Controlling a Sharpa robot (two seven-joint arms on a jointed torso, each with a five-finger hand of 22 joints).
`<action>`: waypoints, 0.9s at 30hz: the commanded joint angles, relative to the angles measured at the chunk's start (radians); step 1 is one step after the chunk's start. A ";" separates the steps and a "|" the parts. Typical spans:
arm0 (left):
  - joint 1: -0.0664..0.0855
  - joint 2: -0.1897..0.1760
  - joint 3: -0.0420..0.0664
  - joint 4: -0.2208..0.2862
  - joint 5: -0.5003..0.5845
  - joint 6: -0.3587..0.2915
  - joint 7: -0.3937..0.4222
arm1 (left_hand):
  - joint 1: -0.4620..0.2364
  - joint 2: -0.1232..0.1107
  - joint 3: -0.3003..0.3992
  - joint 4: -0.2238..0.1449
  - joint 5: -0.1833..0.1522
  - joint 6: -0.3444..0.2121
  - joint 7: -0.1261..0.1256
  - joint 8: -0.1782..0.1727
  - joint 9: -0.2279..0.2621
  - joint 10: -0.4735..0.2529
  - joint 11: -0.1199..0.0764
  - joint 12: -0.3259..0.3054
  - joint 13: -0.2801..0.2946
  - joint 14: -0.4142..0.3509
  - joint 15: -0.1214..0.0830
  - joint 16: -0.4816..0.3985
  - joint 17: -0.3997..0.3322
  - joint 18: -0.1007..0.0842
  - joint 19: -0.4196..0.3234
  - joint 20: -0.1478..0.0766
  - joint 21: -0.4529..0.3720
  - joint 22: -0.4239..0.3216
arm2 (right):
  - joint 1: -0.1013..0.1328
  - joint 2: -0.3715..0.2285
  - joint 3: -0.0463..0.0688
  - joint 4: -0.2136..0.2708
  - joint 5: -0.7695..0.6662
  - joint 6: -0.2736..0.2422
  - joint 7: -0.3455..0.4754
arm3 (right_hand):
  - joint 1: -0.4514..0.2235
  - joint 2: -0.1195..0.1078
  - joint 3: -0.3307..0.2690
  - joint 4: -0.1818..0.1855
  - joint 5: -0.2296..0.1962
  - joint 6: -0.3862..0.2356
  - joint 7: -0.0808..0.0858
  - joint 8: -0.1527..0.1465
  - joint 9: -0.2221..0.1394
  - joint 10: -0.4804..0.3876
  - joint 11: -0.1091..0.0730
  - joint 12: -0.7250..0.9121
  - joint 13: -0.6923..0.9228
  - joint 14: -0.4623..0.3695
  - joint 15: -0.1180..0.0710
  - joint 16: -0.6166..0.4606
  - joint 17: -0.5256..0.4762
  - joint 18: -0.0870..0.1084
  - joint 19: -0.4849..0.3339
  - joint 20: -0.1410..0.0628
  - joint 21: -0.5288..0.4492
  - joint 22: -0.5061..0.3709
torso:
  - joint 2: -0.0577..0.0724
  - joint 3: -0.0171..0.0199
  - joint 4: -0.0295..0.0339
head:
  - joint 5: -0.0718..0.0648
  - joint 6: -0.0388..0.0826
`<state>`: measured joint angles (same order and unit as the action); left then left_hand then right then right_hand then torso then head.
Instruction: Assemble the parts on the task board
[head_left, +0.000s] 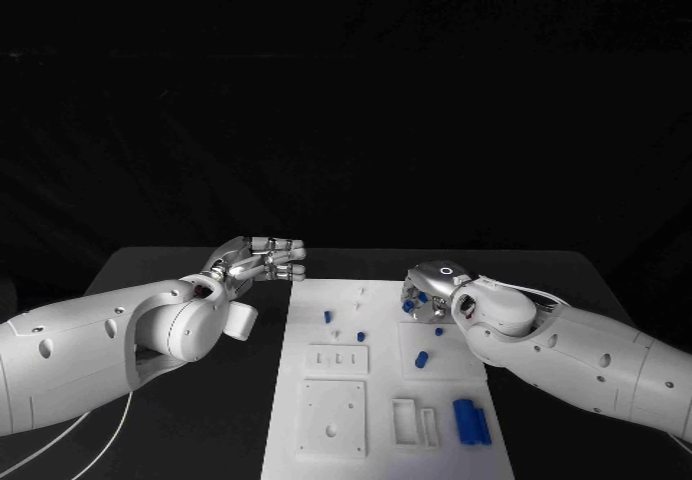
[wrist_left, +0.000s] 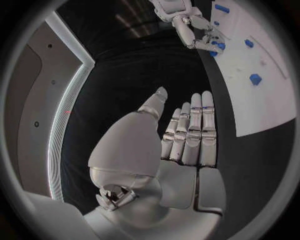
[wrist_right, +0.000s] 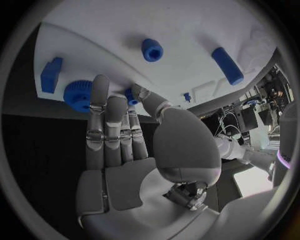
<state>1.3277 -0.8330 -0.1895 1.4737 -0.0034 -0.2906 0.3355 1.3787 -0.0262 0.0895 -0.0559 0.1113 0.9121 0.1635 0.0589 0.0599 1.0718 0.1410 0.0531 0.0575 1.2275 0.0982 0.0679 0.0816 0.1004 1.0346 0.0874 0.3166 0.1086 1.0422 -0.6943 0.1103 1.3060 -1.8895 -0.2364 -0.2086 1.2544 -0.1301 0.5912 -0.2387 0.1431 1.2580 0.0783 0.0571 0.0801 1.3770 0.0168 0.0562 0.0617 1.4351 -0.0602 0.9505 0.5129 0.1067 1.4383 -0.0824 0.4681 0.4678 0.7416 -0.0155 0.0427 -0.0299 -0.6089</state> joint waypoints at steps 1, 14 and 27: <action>0.003 0.002 0.001 -0.002 -0.004 0.016 0.001 | 0.001 0.003 -0.003 -0.005 -0.003 -0.009 0.000 -0.001 -0.001 -0.006 0.002 0.005 0.001 -0.001 0.004 -0.001 0.001 -0.010 -0.008 0.000 0.003 -0.002 | -0.003 0.000 -0.002 0.006 0.000 -0.037 -0.033 | 0.000 0.013 0.006 0.001 0.006 0.014 -0.003 0.008 0.021 0.008 -0.002 0.003 0.004 -0.001 -0.006 0.005 0.000 -0.012 -0.001 -0.008 -0.002 0.002 | 0.001 -0.0011 0.0003 | 0.001 0.003; 0.003 0.007 0.001 -0.014 -0.004 0.015 -0.002 | 0.001 0.003 -0.003 -0.009 -0.003 -0.013 0.000 -0.001 -0.001 -0.008 0.003 0.005 0.001 -0.002 0.004 -0.002 0.001 -0.010 -0.010 0.000 0.005 -0.004 | 0.001 0.009 0.009 0.026 -0.001 -0.115 -0.075 | -0.001 0.003 0.020 0.000 0.020 0.033 -0.008 0.007 0.025 0.023 -0.006 0.003 0.003 -0.002 -0.013 0.010 0.005 -0.015 0.004 -0.016 -0.006 0.024 | 0.005 -0.0016 0.0024 | 0.004 0.018; 0.003 0.013 0.001 -0.020 -0.004 0.017 -0.003 | 0.000 0.004 -0.004 -0.010 -0.008 -0.020 0.001 -0.002 -0.002 -0.009 0.003 0.005 0.001 -0.002 0.005 -0.002 0.001 -0.010 -0.011 0.000 0.007 -0.007 | 0.010 0.055 0.018 0.022 -0.016 -0.118 -0.100 | 0.000 0.002 0.023 0.000 0.014 0.034 -0.008 0.007 0.024 0.023 -0.007 0.003 0.003 -0.003 -0.014 0.011 0.005 -0.015 0.004 -0.017 -0.010 0.034 | 0.009 -0.0020 0.0015 | 0.006 0.020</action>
<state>1.3282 -0.8232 -0.1895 1.4531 -0.0041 -0.2899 0.3289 1.3788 -0.0262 0.0853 -0.0602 0.1074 0.8964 0.1658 0.0588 0.0589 1.0682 0.1446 0.0531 0.0573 1.2274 0.0982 0.0680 0.0813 0.1004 1.0310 0.0910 0.3211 0.1028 1.0512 -0.6430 0.1273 1.3298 -1.8890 -0.3447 -0.2899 1.2543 -0.1303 0.6032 -0.2431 0.1625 1.2821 0.0733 0.0600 0.0801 1.3939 0.0107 0.0553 0.0632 1.4325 -0.0698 0.9585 0.5162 0.0919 1.4417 -0.0930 0.4641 0.5007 0.7490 -0.0174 0.0443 -0.0237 -0.5888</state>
